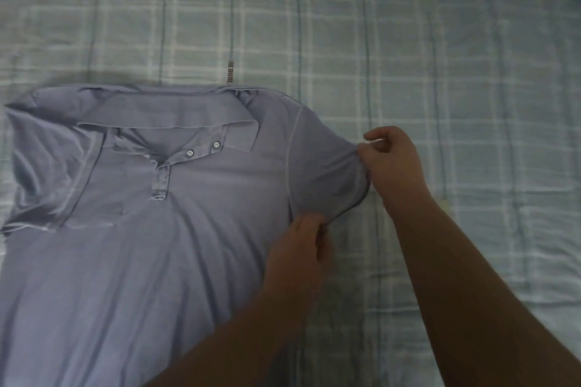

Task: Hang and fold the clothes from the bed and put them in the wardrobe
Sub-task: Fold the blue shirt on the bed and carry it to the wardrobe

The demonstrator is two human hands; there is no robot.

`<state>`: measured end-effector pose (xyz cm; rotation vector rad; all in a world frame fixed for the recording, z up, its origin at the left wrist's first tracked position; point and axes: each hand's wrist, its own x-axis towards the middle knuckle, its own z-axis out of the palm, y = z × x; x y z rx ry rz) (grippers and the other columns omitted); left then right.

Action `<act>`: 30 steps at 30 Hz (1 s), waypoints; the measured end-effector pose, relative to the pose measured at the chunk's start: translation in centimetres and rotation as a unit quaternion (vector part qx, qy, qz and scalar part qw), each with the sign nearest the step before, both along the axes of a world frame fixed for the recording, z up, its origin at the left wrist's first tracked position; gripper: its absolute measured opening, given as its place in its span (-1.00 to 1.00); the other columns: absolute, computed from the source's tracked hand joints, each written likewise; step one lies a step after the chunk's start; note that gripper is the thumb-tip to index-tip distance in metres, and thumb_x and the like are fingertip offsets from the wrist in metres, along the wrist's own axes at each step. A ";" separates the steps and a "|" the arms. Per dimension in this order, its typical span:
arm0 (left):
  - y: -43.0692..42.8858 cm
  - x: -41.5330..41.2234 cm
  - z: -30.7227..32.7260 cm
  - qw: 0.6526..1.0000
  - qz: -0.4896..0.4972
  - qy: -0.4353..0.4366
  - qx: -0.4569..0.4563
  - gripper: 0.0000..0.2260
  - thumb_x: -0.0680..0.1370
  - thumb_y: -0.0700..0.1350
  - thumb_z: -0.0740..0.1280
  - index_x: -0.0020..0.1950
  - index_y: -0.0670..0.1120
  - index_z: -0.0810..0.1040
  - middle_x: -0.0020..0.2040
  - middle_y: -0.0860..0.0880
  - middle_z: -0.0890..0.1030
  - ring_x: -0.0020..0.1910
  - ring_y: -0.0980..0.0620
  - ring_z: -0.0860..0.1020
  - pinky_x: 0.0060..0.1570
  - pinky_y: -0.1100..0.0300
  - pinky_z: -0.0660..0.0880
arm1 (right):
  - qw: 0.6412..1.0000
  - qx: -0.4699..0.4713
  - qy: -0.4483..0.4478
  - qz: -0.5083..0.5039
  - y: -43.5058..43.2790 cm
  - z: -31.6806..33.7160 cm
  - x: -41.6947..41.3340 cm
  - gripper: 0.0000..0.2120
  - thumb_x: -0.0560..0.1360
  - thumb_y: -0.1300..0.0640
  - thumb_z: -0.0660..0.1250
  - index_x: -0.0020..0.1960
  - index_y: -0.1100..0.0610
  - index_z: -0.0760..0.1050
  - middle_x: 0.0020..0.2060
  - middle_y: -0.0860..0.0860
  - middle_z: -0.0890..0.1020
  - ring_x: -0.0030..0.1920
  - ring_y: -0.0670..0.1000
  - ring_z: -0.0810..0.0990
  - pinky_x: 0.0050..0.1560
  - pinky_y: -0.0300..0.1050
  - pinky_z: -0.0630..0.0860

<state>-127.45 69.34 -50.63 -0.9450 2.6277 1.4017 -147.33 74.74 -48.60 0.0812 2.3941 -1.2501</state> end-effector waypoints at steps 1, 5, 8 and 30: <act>-0.4 0.6 0.5 0.996 0.067 -0.003 0.063 -0.94 0.55 0.03 0.23 0.00 0.13 0.40 -0.22 0.15 0.54 -0.30 0.16 0.50 -0.30 0.21 0.45 | 0.999 -0.045 -0.002 0.002 -1.1 0.7 0.8 -0.87 0.44 0.20 0.38 -0.09 0.01 0.51 -0.40 -0.13 0.54 -0.49 -0.19 0.50 -0.44 -0.32 0.40; -3.6 2.3 1.7 0.928 0.292 -0.034 0.228 -0.86 0.58 -0.18 0.33 -0.10 0.03 0.44 -0.29 0.02 0.59 -0.31 0.00 0.58 -0.32 0.11 0.50 | 0.989 -0.133 0.011 0.065 -6.4 1.8 3.8 -0.78 0.49 0.30 0.34 -0.10 -0.03 0.49 -0.29 -0.10 0.53 -0.41 -0.21 0.48 -0.36 -0.35 0.41; -5.9 3.8 1.6 0.865 0.362 -0.059 0.342 -0.84 0.60 -0.30 0.30 -0.10 -0.08 0.43 -0.24 -0.14 0.60 -0.33 -0.05 0.62 -0.48 0.20 0.51 | 0.981 -0.146 -0.006 0.128 -10.5 0.7 5.4 -0.74 0.49 0.33 0.35 -0.08 -0.05 0.50 -0.24 -0.10 0.53 -0.31 -0.24 0.46 -0.20 -0.37 0.43; -13.1 3.7 0.2 0.977 -0.064 0.055 -0.195 -0.57 0.51 -0.09 0.15 0.33 -0.21 0.51 0.28 -0.18 0.54 0.30 -0.21 0.46 0.36 -0.06 0.37 | 0.882 0.139 0.310 0.325 -10.2 -4.1 8.9 -0.58 0.57 0.23 0.18 0.41 0.31 0.40 0.44 0.24 0.40 0.50 0.23 0.29 0.53 0.11 0.19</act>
